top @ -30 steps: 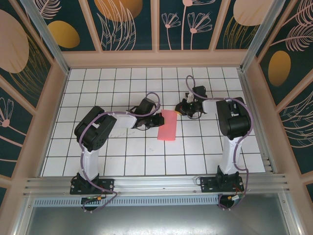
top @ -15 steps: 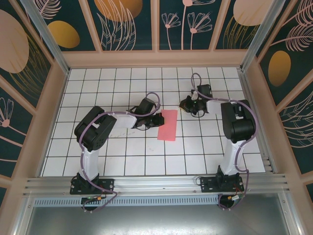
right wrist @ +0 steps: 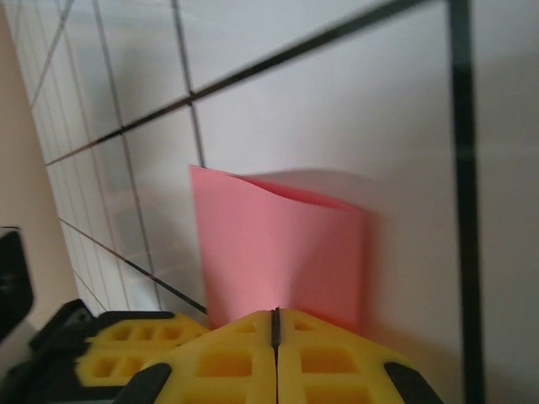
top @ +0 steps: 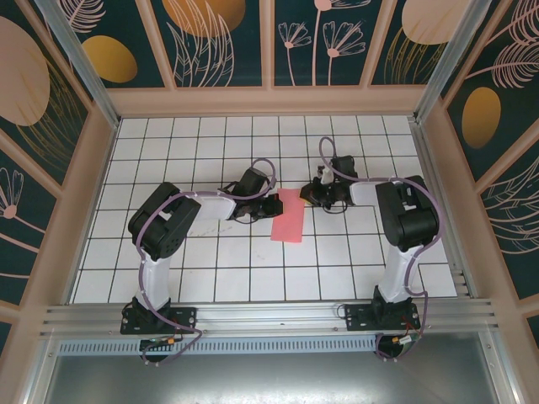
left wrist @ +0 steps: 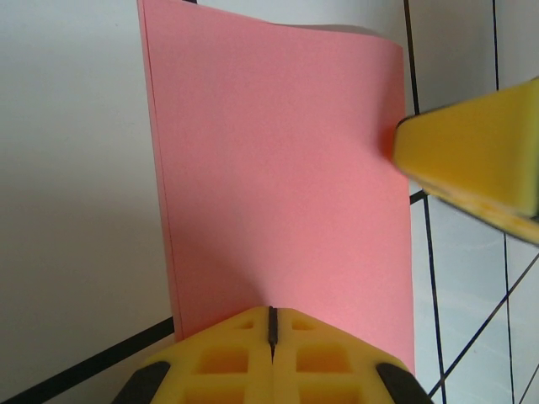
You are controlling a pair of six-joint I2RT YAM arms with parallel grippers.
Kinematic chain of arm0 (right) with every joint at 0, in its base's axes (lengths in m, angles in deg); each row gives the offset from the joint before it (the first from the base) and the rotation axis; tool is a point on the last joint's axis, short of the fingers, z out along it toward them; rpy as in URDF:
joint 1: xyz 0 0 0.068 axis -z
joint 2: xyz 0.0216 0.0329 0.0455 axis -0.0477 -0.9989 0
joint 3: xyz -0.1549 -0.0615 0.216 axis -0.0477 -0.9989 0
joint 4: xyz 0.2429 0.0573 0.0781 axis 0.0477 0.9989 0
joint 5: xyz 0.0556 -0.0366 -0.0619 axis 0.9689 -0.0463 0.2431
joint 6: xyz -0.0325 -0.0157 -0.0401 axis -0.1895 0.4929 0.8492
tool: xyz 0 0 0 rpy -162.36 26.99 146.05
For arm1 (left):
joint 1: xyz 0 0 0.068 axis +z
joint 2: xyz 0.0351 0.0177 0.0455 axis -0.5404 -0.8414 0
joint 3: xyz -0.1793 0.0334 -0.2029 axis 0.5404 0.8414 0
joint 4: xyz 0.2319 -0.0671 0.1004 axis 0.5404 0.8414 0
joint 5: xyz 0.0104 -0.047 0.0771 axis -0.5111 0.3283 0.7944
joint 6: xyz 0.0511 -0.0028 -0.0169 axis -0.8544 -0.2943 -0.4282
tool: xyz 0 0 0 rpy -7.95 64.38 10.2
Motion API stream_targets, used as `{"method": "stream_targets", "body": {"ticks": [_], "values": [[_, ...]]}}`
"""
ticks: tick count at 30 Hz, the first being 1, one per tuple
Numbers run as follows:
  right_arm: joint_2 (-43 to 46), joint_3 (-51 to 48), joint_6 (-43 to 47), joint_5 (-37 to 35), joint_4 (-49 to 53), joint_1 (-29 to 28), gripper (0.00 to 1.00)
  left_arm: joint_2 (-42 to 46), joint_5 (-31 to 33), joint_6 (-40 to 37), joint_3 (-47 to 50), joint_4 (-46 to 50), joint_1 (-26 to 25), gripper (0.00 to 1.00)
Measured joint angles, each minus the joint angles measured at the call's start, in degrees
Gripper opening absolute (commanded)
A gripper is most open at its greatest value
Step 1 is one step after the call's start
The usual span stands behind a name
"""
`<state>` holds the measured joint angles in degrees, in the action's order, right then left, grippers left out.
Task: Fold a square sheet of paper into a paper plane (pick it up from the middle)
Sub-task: Fold the square sheet of paper in half at the center of the table.
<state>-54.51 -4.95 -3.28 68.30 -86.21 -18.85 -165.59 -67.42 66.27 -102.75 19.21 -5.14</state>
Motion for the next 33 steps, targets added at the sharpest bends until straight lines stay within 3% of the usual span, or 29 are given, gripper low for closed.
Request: {"method": "stream_targets", "body": {"ticks": [10, 19, 33], "values": [[-0.2, 0.9, 3.2, -1.3, 3.7, 0.0, 0.10, -0.1, -0.1, 0.0, -0.2, 0.2, 0.0, 0.00], [7.0, -3.1, 2.1, 1.7, 1.4, -0.9, 0.10, -0.1, -0.2, 0.0, -0.3, 0.4, 0.0, 0.00], [4.3, -7.6, 2.3, 2.0, 0.6, -1.5, 0.10, -0.1, -0.2, 0.0, -0.5, 0.8, 0.0, 0.00]]}}
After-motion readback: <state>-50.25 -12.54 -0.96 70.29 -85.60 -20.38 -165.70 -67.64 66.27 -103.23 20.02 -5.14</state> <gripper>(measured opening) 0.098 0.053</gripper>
